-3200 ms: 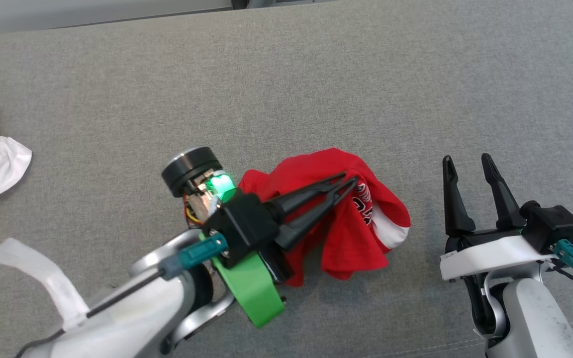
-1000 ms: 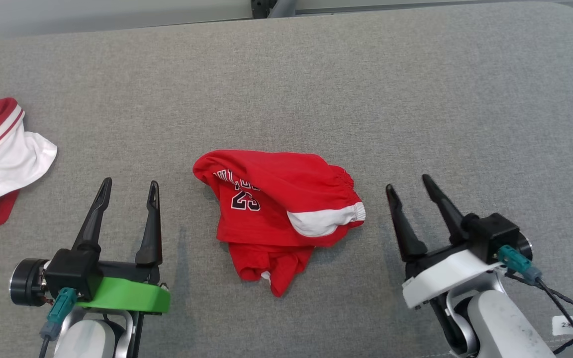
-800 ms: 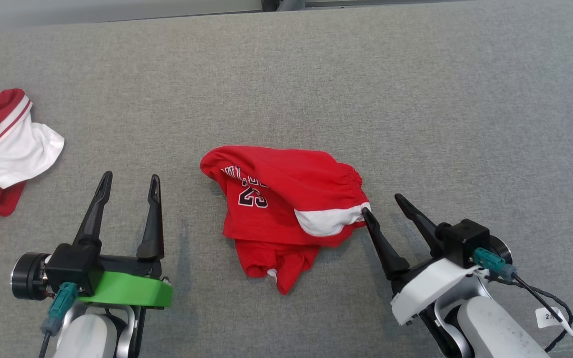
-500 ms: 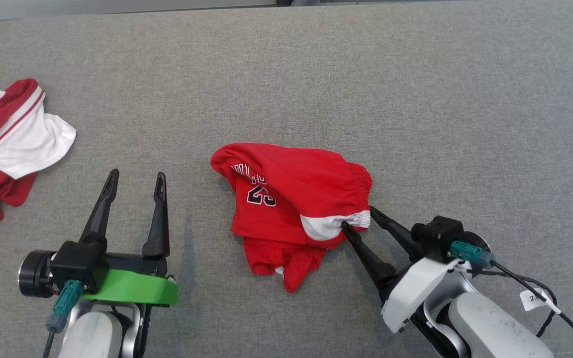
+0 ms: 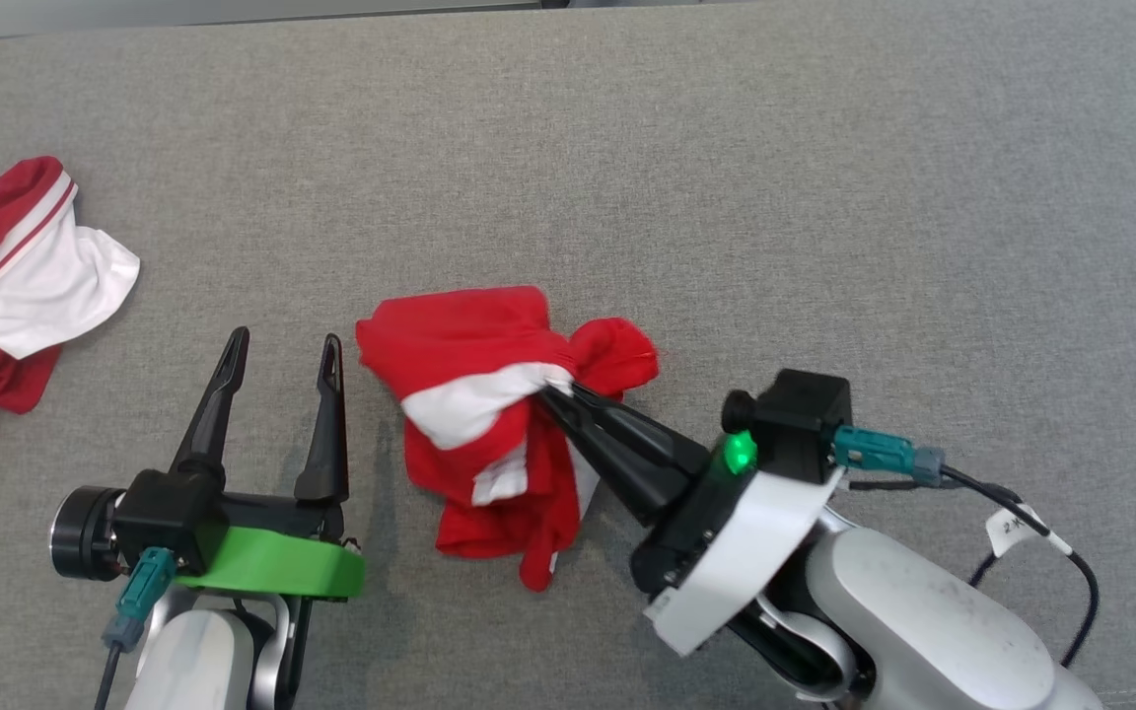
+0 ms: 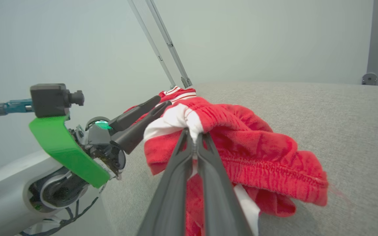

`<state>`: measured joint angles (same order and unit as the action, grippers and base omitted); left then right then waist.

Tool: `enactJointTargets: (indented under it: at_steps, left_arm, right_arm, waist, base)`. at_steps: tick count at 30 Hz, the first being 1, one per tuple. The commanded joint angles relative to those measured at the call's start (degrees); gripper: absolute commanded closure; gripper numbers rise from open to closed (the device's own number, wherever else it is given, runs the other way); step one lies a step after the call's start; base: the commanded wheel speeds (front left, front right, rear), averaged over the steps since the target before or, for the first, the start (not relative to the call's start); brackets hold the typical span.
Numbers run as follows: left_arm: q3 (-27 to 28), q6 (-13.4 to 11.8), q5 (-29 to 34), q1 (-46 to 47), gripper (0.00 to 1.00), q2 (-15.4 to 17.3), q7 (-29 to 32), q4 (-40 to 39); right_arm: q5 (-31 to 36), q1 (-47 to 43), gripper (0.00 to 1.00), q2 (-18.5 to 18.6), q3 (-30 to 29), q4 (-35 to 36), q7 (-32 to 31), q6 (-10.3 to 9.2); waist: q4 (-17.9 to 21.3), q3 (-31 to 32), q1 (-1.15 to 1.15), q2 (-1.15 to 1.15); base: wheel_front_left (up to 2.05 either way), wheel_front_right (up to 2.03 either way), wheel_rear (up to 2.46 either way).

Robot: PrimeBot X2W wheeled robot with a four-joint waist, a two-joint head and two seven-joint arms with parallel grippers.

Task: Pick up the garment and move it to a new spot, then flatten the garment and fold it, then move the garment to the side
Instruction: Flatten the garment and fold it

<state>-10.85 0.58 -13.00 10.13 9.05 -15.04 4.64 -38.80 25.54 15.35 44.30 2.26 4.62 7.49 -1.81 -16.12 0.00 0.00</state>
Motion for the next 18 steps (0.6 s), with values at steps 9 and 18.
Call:
enactJointTargets:
  at_steps: [9,18]
  left_arm:
    - [-0.14,1.37,1.25,2.03,0.00,-1.66,-0.18,1.03]
    - [-0.58,2.40,2.20,2.14,0.00,-2.97,-0.18,0.75]
  right_arm:
    - [-7.21,10.99,1.00,-9.15,-0.90,-0.61,3.31,0.00]
    - [-4.72,2.69,1.00,-4.15,-13.33,-12.82,6.28,0.00]
  waist:
    - [-0.27,-0.78,0.00,0.00]
    - [-0.80,-1.99,0.00,0.00]
  base:
    - [0.00,0.00,0.00]
    - [0.00,0.00,0.00]
